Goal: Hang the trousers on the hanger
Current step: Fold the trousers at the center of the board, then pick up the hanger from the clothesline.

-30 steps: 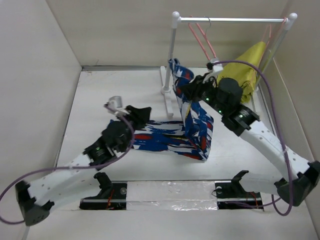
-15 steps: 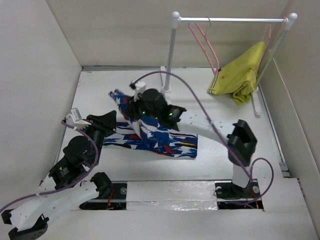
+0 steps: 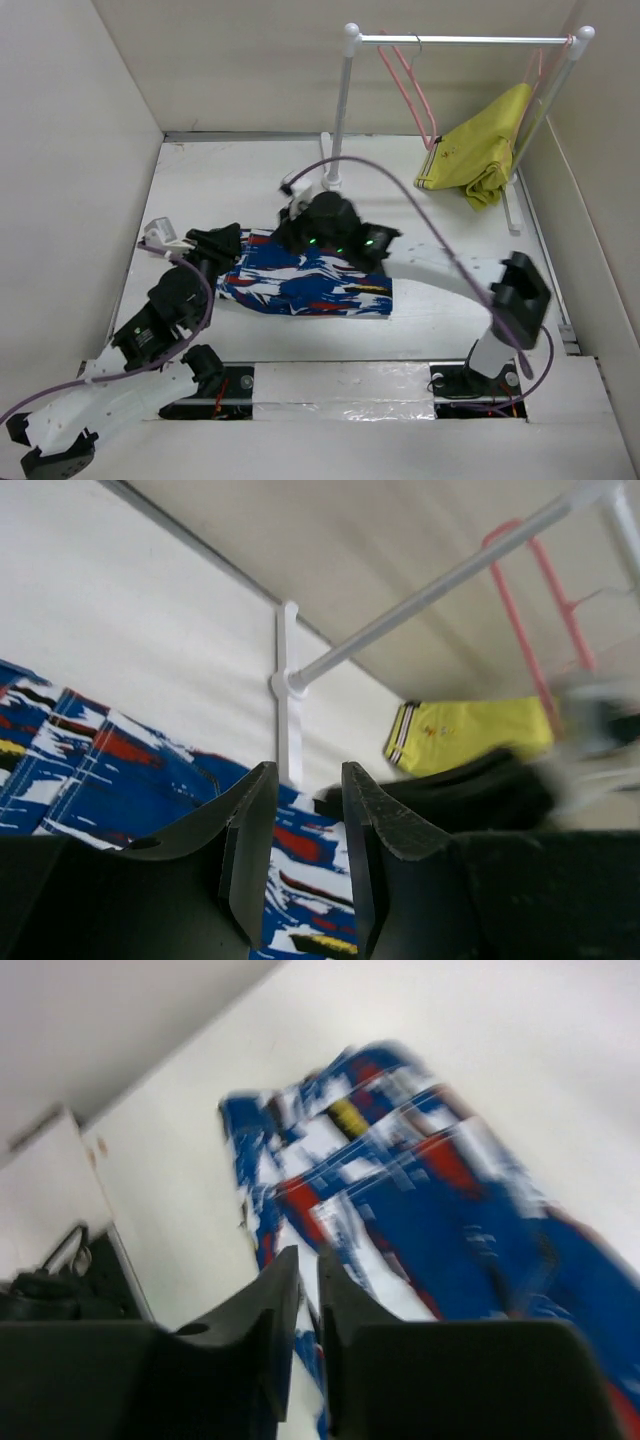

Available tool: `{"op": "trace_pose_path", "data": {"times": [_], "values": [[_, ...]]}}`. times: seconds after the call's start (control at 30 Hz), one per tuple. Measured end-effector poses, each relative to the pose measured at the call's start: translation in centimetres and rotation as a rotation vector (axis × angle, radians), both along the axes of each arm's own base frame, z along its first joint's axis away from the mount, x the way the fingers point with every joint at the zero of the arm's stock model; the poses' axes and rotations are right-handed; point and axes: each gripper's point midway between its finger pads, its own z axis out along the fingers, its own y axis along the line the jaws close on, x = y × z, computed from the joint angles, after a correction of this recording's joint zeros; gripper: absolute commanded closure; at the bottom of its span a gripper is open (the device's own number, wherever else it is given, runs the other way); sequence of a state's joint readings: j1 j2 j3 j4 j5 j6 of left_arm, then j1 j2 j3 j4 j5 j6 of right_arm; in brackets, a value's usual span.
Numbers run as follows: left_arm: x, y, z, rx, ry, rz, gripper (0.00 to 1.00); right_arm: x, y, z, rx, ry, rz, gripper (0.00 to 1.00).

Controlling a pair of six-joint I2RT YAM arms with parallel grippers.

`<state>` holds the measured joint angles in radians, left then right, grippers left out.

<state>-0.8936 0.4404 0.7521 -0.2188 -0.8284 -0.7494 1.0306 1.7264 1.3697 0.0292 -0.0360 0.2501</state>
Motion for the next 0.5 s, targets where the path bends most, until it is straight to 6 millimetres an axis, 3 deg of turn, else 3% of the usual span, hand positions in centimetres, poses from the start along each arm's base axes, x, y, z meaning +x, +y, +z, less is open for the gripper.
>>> {"op": "trace_pose_path", "data": {"times": [0.07, 0.17, 0.2, 0.27, 0.37, 0.47, 0.5], "values": [[1.0, -1.9, -2.0, 0.035, 0.032, -0.027, 0.72, 2.1, -4.7, 4.3, 0.072, -0.056, -0.082, 1.0], [2.8, -5.4, -6.3, 0.119, 0.112, -0.09, 0.85, 5.0, -12.3, 11.0, 0.163, -0.179, -0.229, 1.0], [3.3, -6.7, -7.8, 0.146, 0.139, -0.12, 0.99, 5.8, -14.8, 13.1, 0.182, -0.224, -0.286, 1.0], [4.0, -9.1, -10.4, 0.2, 0.187, -0.184, 1.0, 6.8, -19.8, 16.7, 0.206, -0.315, -0.396, 1.0], [4.6, -12.1, -13.2, 0.267, 0.231, -0.272, 1.0, 8.2, -26.2, 20.0, 0.187, -0.415, -0.552, 1.0], [4.8, -14.9, -13.9, 0.285, 0.213, -0.351, 1.0, 10.7, -32.4, 21.6, 0.11, -0.471, -0.718, 1.0], [4.8, -15.7, -13.9, 0.286, 0.201, -0.378, 1.0, 11.2, -33.5, 21.4, 0.081, -0.473, -0.748, 0.97]]}}
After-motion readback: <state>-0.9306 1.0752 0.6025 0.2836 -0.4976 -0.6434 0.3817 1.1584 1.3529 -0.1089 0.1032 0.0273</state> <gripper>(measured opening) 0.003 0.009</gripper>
